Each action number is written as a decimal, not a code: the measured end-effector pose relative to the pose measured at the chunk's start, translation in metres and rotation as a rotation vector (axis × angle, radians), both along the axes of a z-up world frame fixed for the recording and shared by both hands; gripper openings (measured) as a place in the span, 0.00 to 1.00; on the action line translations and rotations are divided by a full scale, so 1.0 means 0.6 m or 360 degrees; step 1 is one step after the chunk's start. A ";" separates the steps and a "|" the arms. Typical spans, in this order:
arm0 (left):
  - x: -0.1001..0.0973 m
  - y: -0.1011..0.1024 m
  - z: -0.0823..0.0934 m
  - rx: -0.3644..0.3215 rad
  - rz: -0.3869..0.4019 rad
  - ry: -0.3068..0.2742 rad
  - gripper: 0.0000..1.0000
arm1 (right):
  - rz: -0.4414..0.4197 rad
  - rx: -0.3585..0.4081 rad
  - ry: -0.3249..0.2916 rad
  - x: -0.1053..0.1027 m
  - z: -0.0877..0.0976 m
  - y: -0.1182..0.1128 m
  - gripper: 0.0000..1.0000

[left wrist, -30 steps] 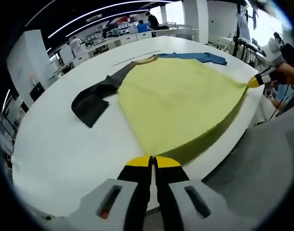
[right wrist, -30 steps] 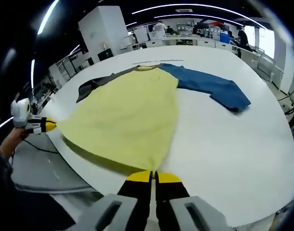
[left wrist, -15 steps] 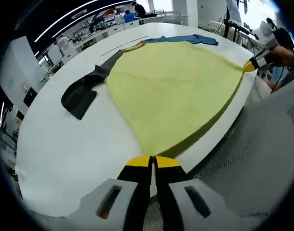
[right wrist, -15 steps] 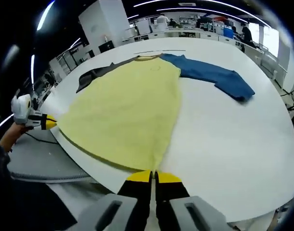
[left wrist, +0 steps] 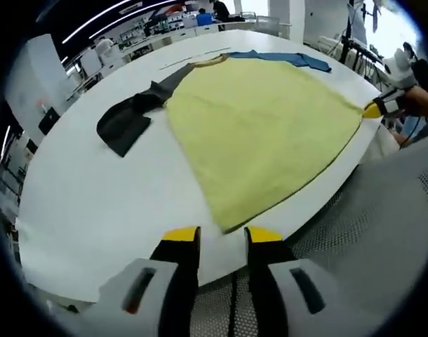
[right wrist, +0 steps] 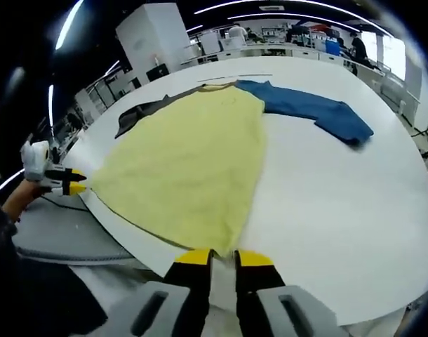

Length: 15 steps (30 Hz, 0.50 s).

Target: Fold the garment on the visible template until the final outline fits inside the template.

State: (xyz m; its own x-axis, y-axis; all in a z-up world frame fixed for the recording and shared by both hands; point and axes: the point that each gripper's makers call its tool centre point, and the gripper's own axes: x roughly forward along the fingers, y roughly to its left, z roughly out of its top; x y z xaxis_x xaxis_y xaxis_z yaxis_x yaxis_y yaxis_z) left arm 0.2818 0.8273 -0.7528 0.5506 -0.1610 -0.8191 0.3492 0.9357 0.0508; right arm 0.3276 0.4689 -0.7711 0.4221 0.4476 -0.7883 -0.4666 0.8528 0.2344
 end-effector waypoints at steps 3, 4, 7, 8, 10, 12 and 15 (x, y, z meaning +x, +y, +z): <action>0.000 -0.005 0.013 -0.0117 0.0053 -0.0008 0.43 | 0.0025 0.0006 -0.0003 0.001 0.003 0.004 0.29; 0.003 -0.007 0.017 -0.0158 0.0070 -0.0026 0.46 | 0.0040 0.0005 -0.0005 0.000 0.007 0.006 0.31; 0.015 -0.013 0.038 -0.0290 0.0138 -0.0106 0.55 | 0.0061 0.0019 -0.0030 0.006 0.018 0.009 0.38; 0.022 -0.016 0.048 -0.0349 0.0163 -0.0154 0.58 | 0.0066 0.0040 -0.0054 0.012 0.025 0.011 0.40; 0.036 -0.014 0.064 -0.0405 0.0230 -0.0227 0.69 | 0.0061 0.0082 -0.0106 0.026 0.040 0.014 0.45; 0.048 -0.014 0.078 -0.0456 0.0241 -0.0300 0.77 | 0.0067 0.0107 -0.0134 0.039 0.055 0.014 0.48; 0.051 -0.012 0.085 -0.0449 0.0238 -0.0305 0.81 | 0.0062 0.0165 -0.0193 0.064 0.077 0.010 0.51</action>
